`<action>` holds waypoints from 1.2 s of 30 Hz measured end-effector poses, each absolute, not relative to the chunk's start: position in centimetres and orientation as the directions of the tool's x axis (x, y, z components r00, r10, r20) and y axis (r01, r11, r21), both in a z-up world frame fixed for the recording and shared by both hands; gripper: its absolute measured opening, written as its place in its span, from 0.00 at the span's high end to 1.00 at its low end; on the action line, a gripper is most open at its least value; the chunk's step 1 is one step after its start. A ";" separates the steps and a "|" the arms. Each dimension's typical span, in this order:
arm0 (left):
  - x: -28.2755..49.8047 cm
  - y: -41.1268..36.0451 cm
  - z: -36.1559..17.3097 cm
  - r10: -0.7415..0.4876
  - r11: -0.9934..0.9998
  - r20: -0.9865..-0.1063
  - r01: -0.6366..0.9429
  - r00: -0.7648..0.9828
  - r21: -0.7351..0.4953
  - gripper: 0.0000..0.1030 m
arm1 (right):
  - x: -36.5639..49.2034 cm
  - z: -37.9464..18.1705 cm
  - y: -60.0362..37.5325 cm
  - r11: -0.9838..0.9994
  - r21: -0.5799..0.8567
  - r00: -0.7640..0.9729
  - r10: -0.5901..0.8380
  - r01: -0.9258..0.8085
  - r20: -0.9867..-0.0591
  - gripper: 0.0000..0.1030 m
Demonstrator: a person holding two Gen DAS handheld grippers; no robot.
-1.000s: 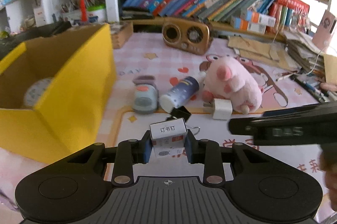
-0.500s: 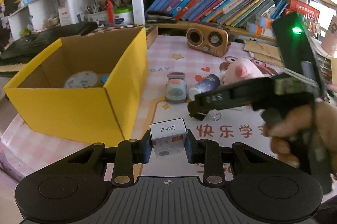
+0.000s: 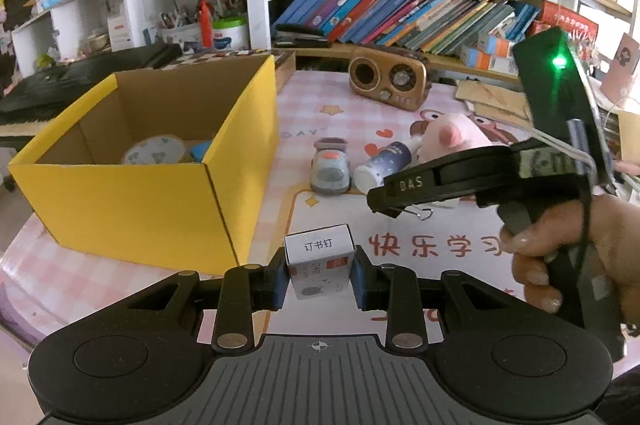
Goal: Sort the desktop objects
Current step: 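Grasp the black binder clip with the right tool while the left tool holds the stapler box, then carry the stapler box and binder clip over the yellow box with both tools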
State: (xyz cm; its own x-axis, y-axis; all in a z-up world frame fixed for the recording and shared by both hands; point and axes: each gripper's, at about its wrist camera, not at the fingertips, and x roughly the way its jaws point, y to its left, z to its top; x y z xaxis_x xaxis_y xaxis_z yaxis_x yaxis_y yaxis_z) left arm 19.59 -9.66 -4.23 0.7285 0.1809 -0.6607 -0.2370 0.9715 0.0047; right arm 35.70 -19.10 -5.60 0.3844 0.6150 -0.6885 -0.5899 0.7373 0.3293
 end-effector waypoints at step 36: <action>14.0 -7.5 -2.6 -0.024 0.994 -0.573 -0.044 0.819 -0.104 0.70 | 22.6 0.4 -23.5 0.821 0.219 0.529 0.519 -0.527 -0.672 0.77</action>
